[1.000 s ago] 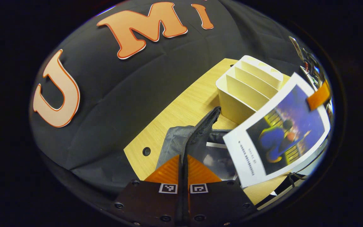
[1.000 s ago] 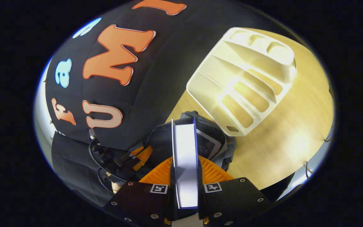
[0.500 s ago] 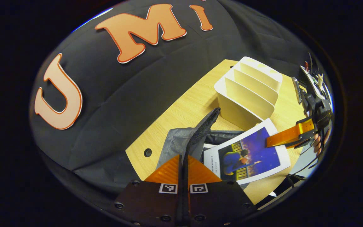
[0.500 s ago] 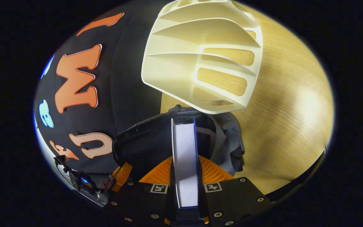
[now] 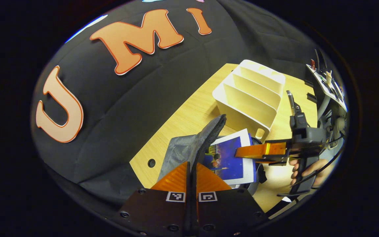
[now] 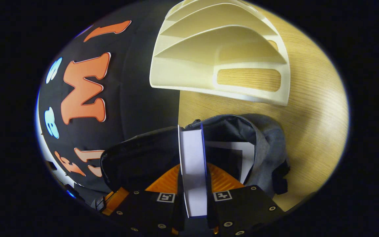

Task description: Open the schoolbag, grab two books from the bookshelf and put them into the schoolbag.

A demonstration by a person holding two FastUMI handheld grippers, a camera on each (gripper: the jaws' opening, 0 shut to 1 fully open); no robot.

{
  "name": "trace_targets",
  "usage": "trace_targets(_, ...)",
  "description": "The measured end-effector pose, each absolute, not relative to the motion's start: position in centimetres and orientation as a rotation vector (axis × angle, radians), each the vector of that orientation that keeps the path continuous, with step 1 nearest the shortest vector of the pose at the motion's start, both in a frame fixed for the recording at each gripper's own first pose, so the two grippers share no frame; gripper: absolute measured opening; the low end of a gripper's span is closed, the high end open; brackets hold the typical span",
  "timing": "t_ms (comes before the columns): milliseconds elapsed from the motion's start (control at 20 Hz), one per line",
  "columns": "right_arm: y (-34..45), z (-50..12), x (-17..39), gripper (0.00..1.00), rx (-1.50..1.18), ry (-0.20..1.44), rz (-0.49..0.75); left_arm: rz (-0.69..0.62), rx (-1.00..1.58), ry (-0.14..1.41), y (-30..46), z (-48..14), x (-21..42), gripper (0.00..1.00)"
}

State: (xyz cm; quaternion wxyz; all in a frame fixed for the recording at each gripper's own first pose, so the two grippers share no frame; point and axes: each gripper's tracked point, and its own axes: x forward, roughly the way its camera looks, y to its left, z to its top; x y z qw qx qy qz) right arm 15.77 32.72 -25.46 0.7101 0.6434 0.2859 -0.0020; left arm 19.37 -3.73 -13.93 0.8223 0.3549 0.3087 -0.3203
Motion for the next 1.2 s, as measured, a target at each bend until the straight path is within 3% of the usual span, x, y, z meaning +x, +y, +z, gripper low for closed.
trace_targets(200,34.3,-28.0,16.6,0.35,1.417,0.719,-0.095,-0.696,0.749,0.66,-3.8,-14.4,19.1,0.01)
trace_targets(450,35.2,-30.8,15.4,0.56,1.34,0.883,-0.203,-0.685,0.721,0.683,-3.0,-15.5,19.5,0.0)
trace_targets(650,34.4,-28.9,14.0,0.96,1.316,0.921,-0.182,-0.671,0.637,0.715,-2.6,-16.3,19.4,0.01)
trace_targets(1050,26.7,-26.0,10.0,0.99,1.108,0.975,-0.142,-0.64,0.54,0.753,-2.8,-18.2,17.1,0.01)
trace_targets(1100,25.8,-25.7,9.4,0.99,1.087,0.982,-0.132,-0.635,0.525,0.759,-2.9,-18.6,16.7,0.06)
trace_targets(1150,24.7,-25.4,8.9,0.99,1.064,0.987,-0.121,-0.629,0.515,0.768,-3.0,-18.9,16.2,0.01)
trace_targets(1200,23.2,-24.9,8.1,0.99,1.032,0.999,-0.103,-0.61,0.514,0.779,-2.8,-19.4,15.7,0.03)
